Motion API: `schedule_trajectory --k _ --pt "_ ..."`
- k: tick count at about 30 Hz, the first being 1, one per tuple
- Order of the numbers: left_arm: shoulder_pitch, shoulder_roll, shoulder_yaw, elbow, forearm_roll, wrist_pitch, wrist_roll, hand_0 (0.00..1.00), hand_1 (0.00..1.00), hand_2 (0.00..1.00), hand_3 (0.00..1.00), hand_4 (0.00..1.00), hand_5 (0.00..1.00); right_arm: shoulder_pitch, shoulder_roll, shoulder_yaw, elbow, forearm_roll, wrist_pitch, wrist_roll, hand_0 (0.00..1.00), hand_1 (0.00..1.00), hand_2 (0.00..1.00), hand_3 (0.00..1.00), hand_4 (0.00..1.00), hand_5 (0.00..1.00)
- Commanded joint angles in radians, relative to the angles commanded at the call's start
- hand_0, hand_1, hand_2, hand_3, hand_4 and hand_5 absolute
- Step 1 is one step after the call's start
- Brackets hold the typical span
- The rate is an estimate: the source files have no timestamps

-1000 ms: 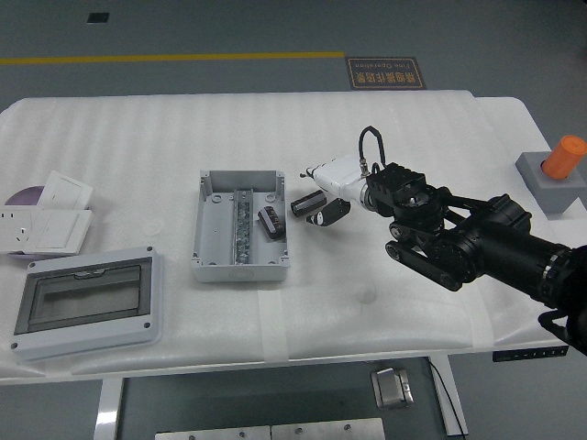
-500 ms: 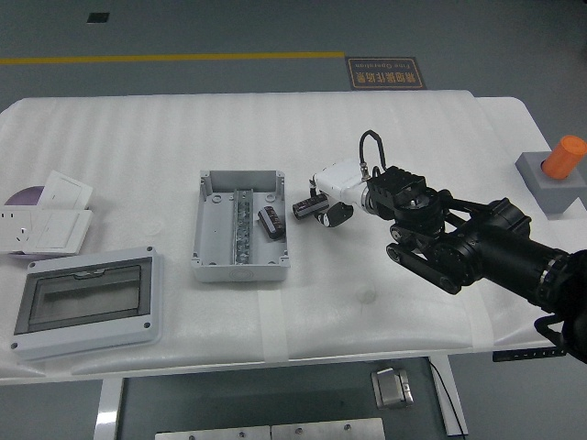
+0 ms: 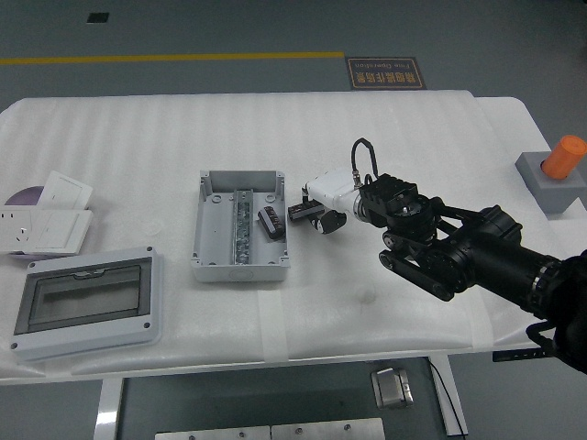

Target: Pick up the battery,place it into the box

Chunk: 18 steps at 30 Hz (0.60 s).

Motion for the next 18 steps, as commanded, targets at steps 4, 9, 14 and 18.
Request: schedule_trajectory --k 4,9,14,18 --pt "0.002 0.000 0.000 0.001 -0.002 0.001 -0.001 0.639 0.665 0.552 0.621 0.718 0.540 0.002 -0.006 -0.010 0.008 0.015 -0.009 -0.005 0.489 0.677 0.674 0.694 0.443 0.296" --pt "0.003 -0.001 -0.001 0.001 -0.002 0.002 -0.002 0.640 0.665 0.553 0.622 0.718 0.544 0.004 -0.014 -0.022 0.016 0.037 -0.022 -0.012 0.431 0.605 0.624 0.686 0.444 0.301" --pt "0.005 -0.003 -0.003 0.001 -0.002 0.003 -0.004 0.640 0.665 0.553 0.623 0.718 0.547 0.001 -0.024 -0.036 0.020 0.064 -0.039 -0.026 0.310 0.479 0.585 0.678 0.440 0.302" --pt "0.005 -0.003 -0.004 0.002 -0.003 0.004 -0.004 0.640 0.665 0.553 0.623 0.718 0.547 0.000 -0.030 -0.045 0.020 0.088 -0.051 -0.037 0.310 0.479 0.585 0.678 0.440 0.302"
